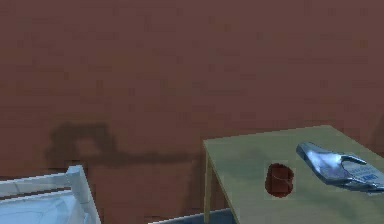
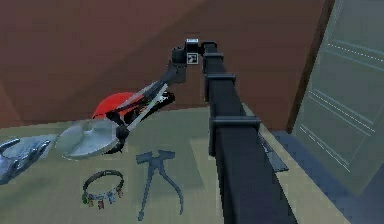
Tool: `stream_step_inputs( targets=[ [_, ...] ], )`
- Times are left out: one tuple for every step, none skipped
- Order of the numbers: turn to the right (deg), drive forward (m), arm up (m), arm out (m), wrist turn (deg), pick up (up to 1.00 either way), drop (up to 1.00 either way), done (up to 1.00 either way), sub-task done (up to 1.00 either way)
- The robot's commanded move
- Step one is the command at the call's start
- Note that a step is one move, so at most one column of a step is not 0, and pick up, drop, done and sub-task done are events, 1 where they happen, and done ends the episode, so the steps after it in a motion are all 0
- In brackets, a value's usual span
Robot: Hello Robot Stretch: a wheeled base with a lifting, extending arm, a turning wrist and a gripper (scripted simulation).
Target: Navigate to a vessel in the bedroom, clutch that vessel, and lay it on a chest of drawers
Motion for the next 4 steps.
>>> stream_step_inputs(
  targets=[
    [0.0, 0.0, 0.0, 0.0, -6.0, 0.0, 0.0, 0.0, 0.0],
    [0.0, 0.0, 0.0, -0.46, 0.0, 0.0, 0.0, 0.0, 0.0],
    [45.0, 0.0, 0.0, 0.0, 0.0, 0.0, 0.0, 0.0, 0.0],
    [45.0, 0.0, 0.0, 0.0, 0.0, 0.0, 0.0, 0.0, 0.0]
  ],
)
